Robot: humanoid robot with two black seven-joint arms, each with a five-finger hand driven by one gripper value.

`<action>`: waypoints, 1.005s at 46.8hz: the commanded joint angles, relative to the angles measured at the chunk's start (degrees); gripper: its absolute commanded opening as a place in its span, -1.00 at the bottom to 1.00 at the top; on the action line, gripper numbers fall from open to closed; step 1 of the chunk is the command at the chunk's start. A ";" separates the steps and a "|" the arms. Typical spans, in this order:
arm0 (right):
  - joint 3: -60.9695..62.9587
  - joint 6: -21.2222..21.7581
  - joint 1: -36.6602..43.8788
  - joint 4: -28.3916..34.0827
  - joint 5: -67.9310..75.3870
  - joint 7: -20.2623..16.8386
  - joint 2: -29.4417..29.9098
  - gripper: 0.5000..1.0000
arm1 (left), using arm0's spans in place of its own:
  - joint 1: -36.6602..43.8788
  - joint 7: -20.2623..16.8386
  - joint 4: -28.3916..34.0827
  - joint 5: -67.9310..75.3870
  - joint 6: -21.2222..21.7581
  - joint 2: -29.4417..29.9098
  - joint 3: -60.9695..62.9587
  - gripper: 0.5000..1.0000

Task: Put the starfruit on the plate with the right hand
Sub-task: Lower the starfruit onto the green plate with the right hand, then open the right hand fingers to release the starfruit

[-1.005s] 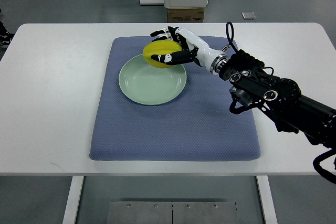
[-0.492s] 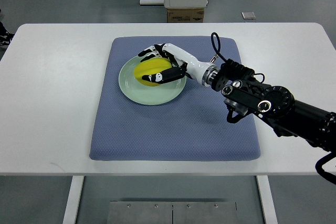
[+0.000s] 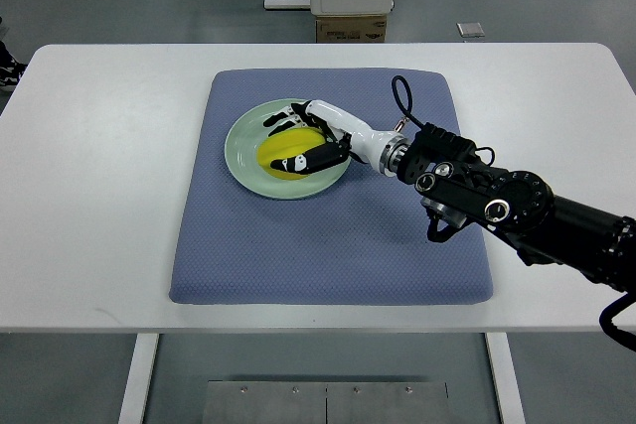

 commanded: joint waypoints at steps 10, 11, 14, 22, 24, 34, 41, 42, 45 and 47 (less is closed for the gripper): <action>0.01 0.05 -0.21 -0.04 -0.01 -0.11 0.00 0.96 | 0.00 0.00 0.00 -0.04 0.00 0.00 0.04 1.00; 0.01 0.05 -0.21 -0.04 -0.01 -0.11 0.00 0.97 | 0.00 0.00 0.00 -0.04 0.00 0.00 -0.05 1.00; 0.01 0.05 -0.21 -0.04 0.08 -0.11 0.00 0.98 | 0.00 0.00 0.00 -0.04 0.00 0.00 0.04 1.00; 0.27 0.05 -0.12 -0.21 0.25 -0.20 0.00 1.00 | 0.00 0.00 0.00 0.04 0.00 0.00 -0.05 1.00; 0.36 0.05 -0.03 -0.39 0.25 -0.20 0.00 1.00 | 0.00 0.00 0.00 -0.04 0.00 0.00 0.04 1.00; 2.20 0.05 0.32 -0.83 0.61 -0.20 0.00 1.00 | 0.00 0.00 0.00 -0.04 -0.09 0.00 0.04 1.00; 4.66 0.14 0.14 -0.92 0.69 -0.99 0.00 1.00 | 0.00 0.00 0.00 -0.04 0.00 0.00 0.04 1.00; 5.10 0.14 0.14 -0.92 0.69 -1.17 0.00 1.00 | 0.00 0.00 0.00 0.04 0.00 0.00 0.04 1.00; 6.77 0.14 0.14 -0.92 0.78 -1.43 0.00 1.00 | 0.00 0.00 0.00 0.04 0.00 0.00 0.04 1.00; 7.91 0.14 -0.03 -0.92 1.04 -1.43 0.00 1.00 | 0.00 0.00 0.00 -0.04 0.00 0.00 -0.05 1.00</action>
